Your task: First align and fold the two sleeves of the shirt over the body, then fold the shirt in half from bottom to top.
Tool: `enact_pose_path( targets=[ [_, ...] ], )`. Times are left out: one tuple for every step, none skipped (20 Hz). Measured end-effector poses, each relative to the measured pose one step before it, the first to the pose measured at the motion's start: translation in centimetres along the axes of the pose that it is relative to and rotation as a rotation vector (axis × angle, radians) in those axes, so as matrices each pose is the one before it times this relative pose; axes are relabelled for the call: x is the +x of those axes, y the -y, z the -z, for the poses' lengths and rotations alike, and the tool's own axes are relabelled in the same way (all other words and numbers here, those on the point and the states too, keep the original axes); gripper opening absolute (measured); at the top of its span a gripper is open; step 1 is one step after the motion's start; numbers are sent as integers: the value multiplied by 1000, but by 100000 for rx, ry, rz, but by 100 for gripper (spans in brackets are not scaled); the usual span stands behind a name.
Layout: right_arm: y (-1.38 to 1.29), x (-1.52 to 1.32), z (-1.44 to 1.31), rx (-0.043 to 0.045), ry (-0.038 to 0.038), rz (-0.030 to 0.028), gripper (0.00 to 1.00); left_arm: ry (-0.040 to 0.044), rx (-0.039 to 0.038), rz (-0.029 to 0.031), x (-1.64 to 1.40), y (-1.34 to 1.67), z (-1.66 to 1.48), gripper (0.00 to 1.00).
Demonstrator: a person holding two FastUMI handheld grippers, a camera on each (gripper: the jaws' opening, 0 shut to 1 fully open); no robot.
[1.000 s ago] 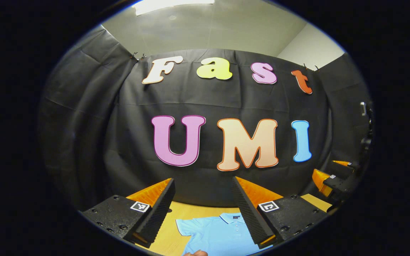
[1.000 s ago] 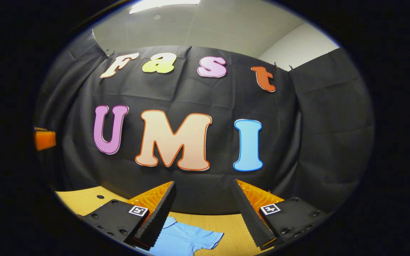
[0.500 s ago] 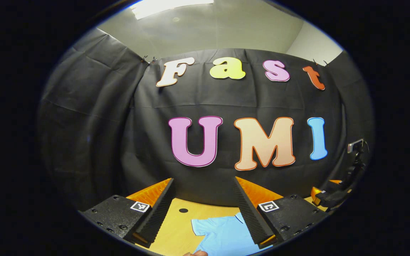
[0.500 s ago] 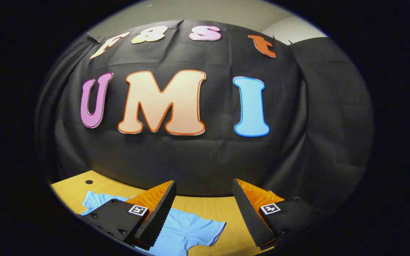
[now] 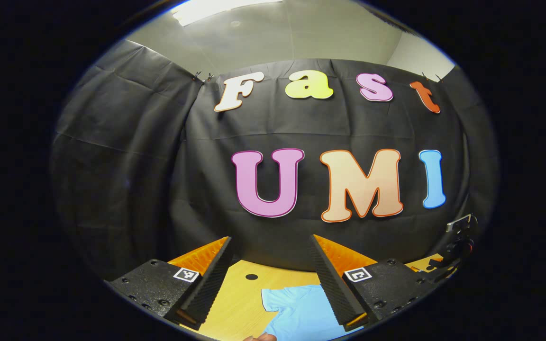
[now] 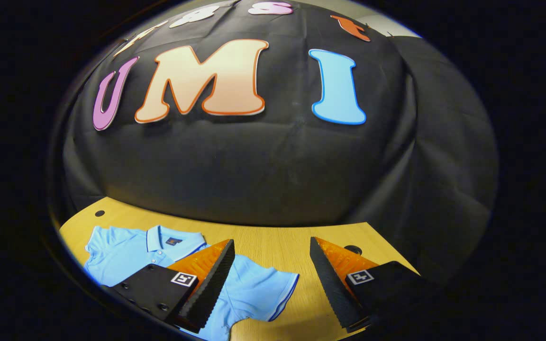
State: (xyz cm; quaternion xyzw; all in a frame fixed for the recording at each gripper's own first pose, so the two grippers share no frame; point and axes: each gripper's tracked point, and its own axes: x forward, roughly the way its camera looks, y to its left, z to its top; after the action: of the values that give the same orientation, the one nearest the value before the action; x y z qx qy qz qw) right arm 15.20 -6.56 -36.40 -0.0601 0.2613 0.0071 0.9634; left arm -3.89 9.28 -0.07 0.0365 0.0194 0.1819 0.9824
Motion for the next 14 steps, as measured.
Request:
enact_pose_path(
  targets=[
    [148, 409, 873, 314, -1998, 366, 100, -396, 158, -347, -42, 57, 214, 93],
    [299, 500, 1350, 298, -2536, 391, 99, -428, 218, -146, 87, 11, 193, 95],
    [259, 450, 1320, -458, -2817, 433, 99, -644, 540, -230, 41, 70, 339, 95],
    [395, 377, 1355, -835, -3209, 732, 99, -650, 682, -538, 15, -120, 235, 95],
    [235, 362, 1148, -215, -2687, 319, 100, -550, 367, -358, 57, -32, 252, 94],
    [48, 521, 1114, 412, -2354, 239, 99, -554, 127, -328, -72, -60, 160, 94],
    [60, 335, 822, 594, -2040, 92, 99, -306, 84, -362, -26, -37, 180, 95],
    [68, 224, 799, 719, -2235, -269, 99, -386, 190, -234, 61, -19, 126, 95],
    [-46, 293, 667, 591, -1975, -280, 99, -435, 351, -128, -3, 16, 97, 95],
    [-76, 357, 740, 517, -1968, -394, 100, -328, 465, -93, 156, 109, 76, 95],
    [-147, 276, 567, 743, -1673, -500, 100, -144, 416, 19, -123, 68, 40, 95],
    [-83, 365, 604, 932, -1699, -425, 99, -13, 256, 43, 91, 139, 43, 95],
    [-14, 391, 550, 1169, -2060, -68, 99, -67, 38, 396, -84, 66, 3, 95],
    [-85, 249, 778, 1450, -2726, -536, 99, -188, 65, 719, 87, 256, 44, 96]
  ],
)
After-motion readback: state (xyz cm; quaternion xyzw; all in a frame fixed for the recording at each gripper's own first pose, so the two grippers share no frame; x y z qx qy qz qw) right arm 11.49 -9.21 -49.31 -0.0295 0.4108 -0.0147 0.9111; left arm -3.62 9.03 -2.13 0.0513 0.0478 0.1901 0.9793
